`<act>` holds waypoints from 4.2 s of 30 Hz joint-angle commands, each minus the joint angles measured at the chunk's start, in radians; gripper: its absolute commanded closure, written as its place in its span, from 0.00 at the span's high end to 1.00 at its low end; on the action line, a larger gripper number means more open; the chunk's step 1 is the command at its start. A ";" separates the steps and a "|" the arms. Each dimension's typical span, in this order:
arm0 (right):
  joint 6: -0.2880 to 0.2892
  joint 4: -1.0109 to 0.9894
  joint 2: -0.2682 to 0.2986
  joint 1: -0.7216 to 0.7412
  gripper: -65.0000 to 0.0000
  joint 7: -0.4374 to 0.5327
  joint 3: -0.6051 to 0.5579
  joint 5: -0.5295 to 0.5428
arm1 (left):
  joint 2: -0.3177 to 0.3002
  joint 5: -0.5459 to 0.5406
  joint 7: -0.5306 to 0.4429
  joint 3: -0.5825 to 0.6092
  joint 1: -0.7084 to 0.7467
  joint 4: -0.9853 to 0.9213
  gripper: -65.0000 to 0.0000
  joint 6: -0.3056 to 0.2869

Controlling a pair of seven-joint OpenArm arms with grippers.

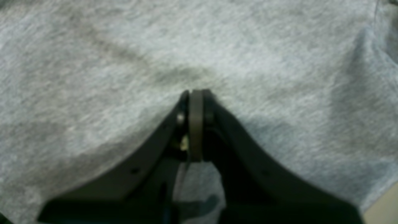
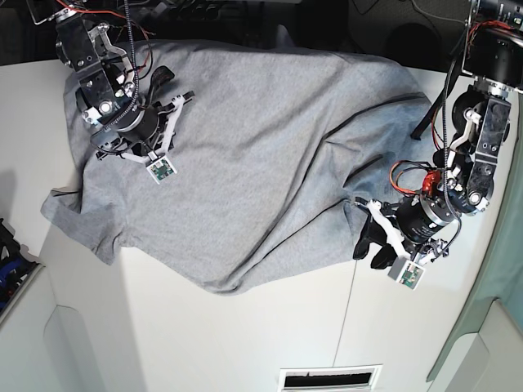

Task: Layout the t-shirt on the table in an organized manner, then fold the t-shirt properly
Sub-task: 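Pull the shirt hem with the left gripper away from the right gripper, then regrasp the shirt edges with both grippers and stretch the body apart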

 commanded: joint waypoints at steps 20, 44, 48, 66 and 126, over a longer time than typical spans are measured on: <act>0.004 -0.003 0.008 -0.003 0.00 -0.037 0.001 -0.009 | 0.144 -0.043 -0.019 -0.008 -0.130 -0.426 0.24 -0.072; 0.003 -0.003 0.008 -0.003 0.00 -0.038 0.001 -0.012 | 0.117 0.051 -0.121 0.026 -0.418 -0.471 0.53 -0.072; 0.003 -0.003 0.008 -0.003 0.00 -0.038 0.001 -0.012 | 0.116 0.051 -0.020 0.026 -0.413 -0.473 0.53 -0.068; -0.030 0.100 -0.027 0.058 0.00 0.048 0.187 0.072 | -0.185 -0.078 0.074 -0.054 -0.042 -0.331 0.00 -0.072; 0.364 -0.106 0.006 -0.170 0.00 -0.091 0.942 0.706 | 0.087 0.048 0.064 0.061 -0.241 -0.464 0.00 -0.087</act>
